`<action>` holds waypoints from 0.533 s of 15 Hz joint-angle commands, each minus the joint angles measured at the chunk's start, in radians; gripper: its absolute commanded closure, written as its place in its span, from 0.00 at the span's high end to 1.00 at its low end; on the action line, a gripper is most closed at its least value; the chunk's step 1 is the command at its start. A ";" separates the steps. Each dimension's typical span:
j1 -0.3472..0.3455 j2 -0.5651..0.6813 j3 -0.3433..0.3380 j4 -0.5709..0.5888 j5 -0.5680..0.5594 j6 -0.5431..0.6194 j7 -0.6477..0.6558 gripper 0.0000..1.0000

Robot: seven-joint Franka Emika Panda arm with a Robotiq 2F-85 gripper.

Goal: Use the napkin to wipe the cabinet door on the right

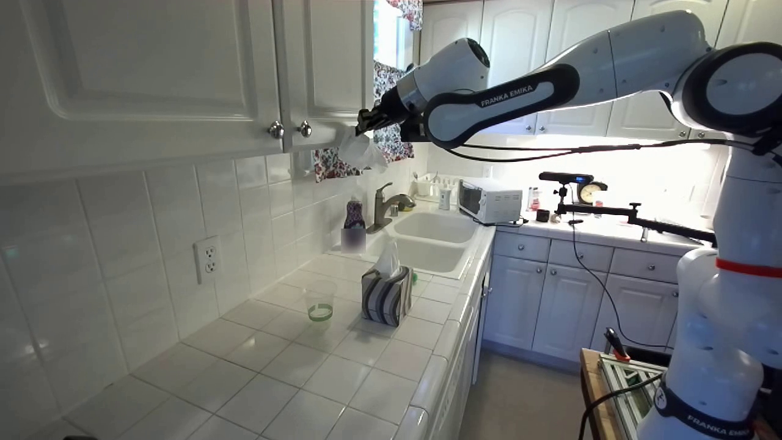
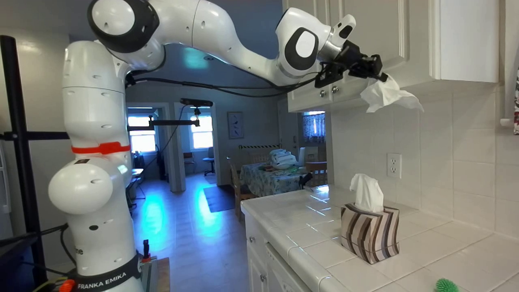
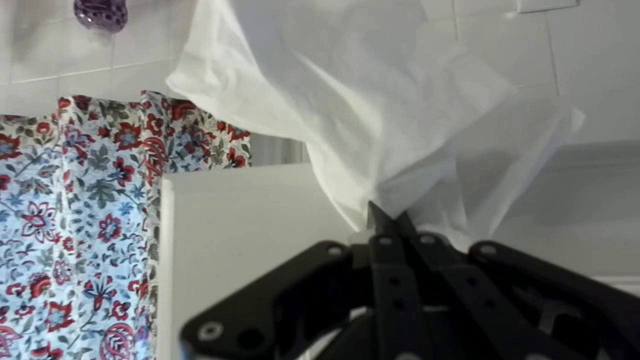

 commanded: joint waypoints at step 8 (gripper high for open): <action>0.021 0.057 0.003 0.046 -0.023 0.003 0.030 0.00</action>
